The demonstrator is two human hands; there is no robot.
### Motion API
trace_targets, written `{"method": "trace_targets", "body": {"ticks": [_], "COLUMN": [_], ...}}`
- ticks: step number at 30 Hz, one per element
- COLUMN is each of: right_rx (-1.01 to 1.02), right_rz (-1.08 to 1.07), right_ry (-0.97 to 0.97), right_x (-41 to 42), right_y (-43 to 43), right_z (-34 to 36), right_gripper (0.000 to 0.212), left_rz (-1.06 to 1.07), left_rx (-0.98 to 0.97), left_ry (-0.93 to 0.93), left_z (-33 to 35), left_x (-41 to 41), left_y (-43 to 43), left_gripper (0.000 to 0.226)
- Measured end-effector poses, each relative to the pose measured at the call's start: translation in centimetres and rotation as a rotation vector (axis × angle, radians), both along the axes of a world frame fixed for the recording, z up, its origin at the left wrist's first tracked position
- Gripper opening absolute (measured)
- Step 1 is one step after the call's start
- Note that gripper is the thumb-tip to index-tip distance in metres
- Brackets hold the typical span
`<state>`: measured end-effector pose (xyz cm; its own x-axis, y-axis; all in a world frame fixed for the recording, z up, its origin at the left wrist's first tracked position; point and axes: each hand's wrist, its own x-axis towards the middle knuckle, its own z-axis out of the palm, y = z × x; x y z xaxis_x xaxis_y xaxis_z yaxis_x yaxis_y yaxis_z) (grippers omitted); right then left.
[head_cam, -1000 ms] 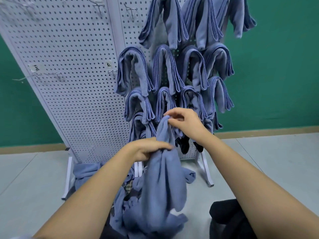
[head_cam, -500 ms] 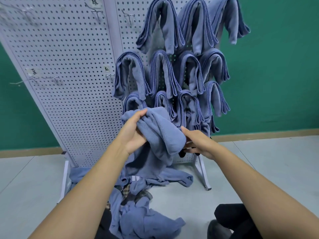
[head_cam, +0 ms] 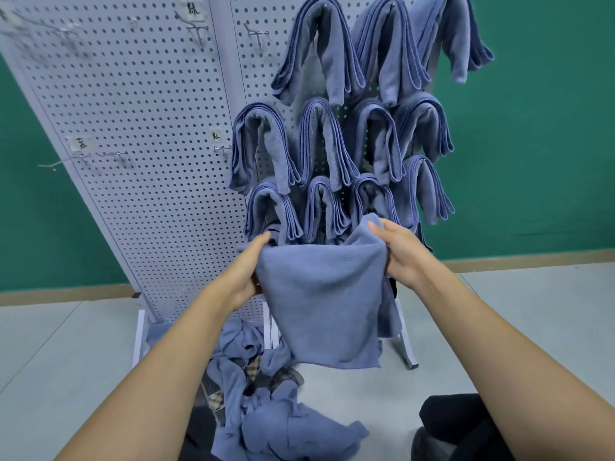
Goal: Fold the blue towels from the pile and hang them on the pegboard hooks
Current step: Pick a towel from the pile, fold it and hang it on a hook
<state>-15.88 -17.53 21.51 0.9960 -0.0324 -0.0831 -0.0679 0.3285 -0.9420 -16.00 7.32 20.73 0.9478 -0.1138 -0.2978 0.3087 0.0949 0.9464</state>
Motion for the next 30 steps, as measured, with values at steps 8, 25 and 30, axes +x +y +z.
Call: {"method": "trace_targets", "body": {"ticks": [8, 25, 30], "right_rx": [-0.094, -0.121, -0.185], "right_rz": [0.024, -0.245, -0.276], "right_ry": [-0.001, 0.086, 0.088], "right_x": [-0.5, -0.6, -0.7], "right_y": [-0.8, -3.6, -4.4], "right_z": [0.4, -0.4, -0.9], "right_gripper": [0.025, 0.026, 0.021], "left_rz": [0.087, 0.356, 0.346], "left_rx": [-0.139, -0.061, -0.11], "left_ry": [0.156, -0.05, -0.054], "left_z": [-0.6, -0.3, 0.0], "left_x": [0.2, 1.2, 1.2], "left_y": [1.6, 3.3, 3.9], "left_gripper": [0.019, 0.009, 0.008]}}
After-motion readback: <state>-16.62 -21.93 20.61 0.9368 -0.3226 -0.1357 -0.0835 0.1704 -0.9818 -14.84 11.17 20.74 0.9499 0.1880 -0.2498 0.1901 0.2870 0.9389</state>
